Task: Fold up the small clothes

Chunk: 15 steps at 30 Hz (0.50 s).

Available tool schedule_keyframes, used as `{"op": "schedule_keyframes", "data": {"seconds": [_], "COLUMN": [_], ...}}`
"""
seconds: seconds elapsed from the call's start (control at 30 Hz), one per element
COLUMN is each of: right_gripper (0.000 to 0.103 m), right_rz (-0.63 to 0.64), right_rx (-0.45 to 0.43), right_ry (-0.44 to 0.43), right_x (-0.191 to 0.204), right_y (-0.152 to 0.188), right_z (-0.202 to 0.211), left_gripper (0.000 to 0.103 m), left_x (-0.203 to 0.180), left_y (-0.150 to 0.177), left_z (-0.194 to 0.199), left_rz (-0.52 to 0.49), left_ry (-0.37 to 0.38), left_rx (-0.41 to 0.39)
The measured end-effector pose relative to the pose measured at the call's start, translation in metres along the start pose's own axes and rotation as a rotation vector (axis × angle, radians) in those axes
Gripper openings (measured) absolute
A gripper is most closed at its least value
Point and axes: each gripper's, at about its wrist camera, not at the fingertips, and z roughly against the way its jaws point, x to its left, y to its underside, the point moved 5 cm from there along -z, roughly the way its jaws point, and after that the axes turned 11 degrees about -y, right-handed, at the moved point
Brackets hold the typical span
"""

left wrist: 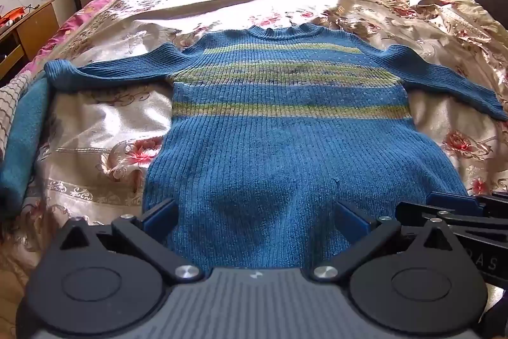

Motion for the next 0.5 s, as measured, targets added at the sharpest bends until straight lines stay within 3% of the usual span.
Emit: {"op": "schedule_keyframes", "data": {"seconds": [0.5], "right_gripper": [0.038], "right_rz": [-0.055], "right_rx": [-0.004], "right_ry": [-0.017], "right_x": [-0.011], "right_y": [0.002], "right_z": [0.001], "left_gripper": [0.103], "left_x": [-0.009], "left_y": [0.000], "left_z": [-0.002], "left_rz": [0.016], "left_ry": [0.016], "left_rx": [0.032]}}
